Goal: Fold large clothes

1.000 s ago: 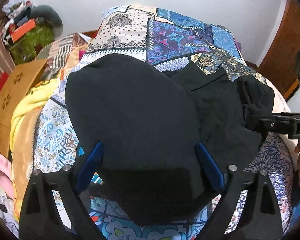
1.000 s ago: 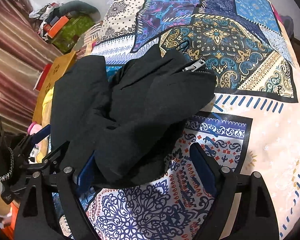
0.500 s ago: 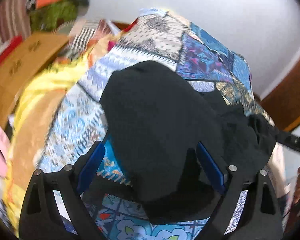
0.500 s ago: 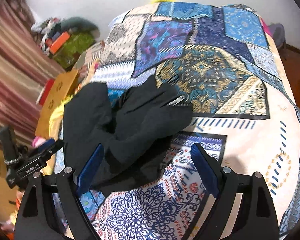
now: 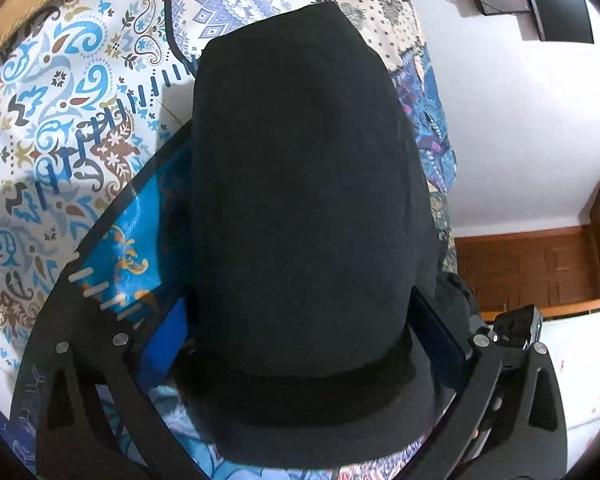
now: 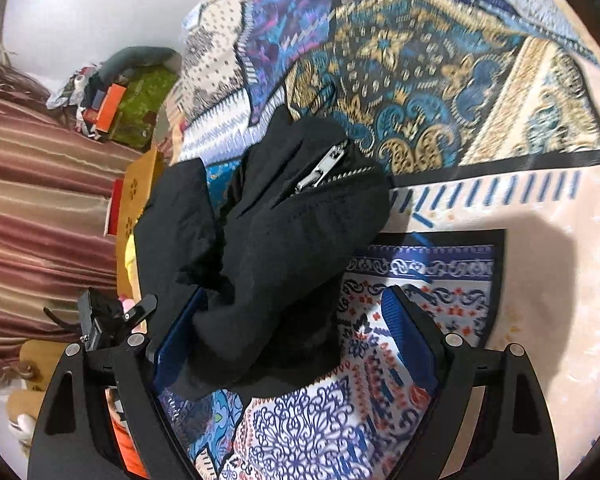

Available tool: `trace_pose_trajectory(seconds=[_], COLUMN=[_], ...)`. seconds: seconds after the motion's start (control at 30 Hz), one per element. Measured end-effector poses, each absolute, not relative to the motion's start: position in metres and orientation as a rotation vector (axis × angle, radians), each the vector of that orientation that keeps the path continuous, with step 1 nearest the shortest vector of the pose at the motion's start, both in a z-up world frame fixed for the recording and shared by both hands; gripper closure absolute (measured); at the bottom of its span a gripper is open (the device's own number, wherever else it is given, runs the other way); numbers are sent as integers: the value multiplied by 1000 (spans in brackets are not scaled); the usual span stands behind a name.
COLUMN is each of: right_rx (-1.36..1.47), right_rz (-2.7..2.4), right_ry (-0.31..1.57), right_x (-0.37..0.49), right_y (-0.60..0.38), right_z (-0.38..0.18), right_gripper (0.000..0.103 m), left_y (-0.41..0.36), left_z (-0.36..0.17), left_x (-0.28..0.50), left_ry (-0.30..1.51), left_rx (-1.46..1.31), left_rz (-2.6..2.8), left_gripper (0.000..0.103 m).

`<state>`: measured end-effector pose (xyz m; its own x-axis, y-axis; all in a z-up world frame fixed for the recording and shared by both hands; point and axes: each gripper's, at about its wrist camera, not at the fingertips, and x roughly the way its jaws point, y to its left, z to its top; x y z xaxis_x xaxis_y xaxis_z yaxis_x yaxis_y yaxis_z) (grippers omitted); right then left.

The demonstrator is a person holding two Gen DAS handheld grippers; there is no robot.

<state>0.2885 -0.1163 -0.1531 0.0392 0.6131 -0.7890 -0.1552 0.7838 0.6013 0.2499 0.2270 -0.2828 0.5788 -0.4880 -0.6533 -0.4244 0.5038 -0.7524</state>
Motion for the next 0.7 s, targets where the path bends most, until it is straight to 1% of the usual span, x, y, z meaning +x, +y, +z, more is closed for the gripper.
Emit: trace_pose_trajectory(seconds=[0.1,0.2,0.23,0.27,0.33,0.37,0.4,0.43,0.53,0.7], right_rx=[420,505,526,538,519,495,466,442,427,386], right_rz=[633,640,642,653,648,637,628,622,640,661], right_ry=[1442,1463,1461,1460,1460,1450,1440,1435,1423,1365], right_x=[291,293,293,292,290,289,287,286,286,289], right_y=[-108,-109,-111,-110,-109,-109,-108,-107,-104,-90], right_z=[-164,-175,-175,-175,-171,-168,-165,-161,-152,-132], right_gripper=[17,17,25,40,52,61,66,74,83,88], left_y=[223,225,227,227,223,220,218,216,214,212], left_z=[-282,-289,-291,-291,-285,-282,-276,-270,-251,-205], left_x=[255,260,262,262,262,264,264,264,263,257], left_ry=[1004,1014,1018,1020,1021,1021,1021,1020,1003,946], left_rx=[-1068,-1091,-1106,-1112,-1081,-1067,-1044,-1022,-966,-844], left_rz=[-45,-70,-76,-77,-70,-64,-56,-50,-31,-23], left_gripper=[0,0,0,0,0,2,7,12,19,24])
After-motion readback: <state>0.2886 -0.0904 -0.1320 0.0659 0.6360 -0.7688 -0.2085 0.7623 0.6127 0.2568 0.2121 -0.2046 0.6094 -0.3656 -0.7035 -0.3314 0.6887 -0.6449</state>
